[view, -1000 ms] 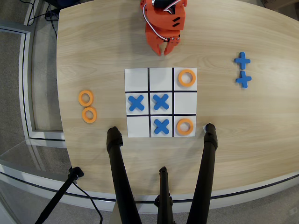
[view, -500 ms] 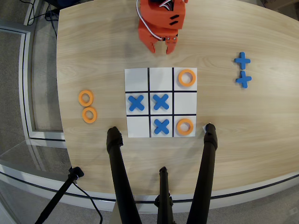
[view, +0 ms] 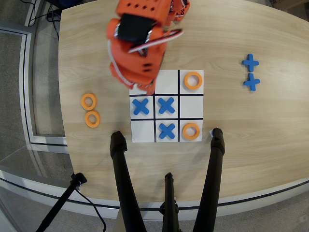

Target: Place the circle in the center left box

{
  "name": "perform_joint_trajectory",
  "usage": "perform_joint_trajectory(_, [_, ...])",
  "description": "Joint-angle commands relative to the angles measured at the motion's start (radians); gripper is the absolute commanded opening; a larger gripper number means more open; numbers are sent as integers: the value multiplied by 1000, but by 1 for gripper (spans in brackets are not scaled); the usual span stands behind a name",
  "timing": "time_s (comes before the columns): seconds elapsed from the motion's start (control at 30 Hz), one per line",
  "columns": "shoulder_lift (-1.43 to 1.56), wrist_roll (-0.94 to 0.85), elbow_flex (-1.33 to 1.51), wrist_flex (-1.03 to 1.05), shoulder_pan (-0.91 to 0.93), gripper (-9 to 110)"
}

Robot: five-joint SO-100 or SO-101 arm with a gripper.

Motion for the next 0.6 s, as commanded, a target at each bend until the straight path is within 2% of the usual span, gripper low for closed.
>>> perform_joint_trajectory(0.0, [-146, 9, -190, -5, 44, 16])
perform_joint_trajectory(0.3, [-457, -9, -512, -5, 158, 16])
perform_joint_trajectory(0.57, [-617, -78, -624, -6, 229, 20])
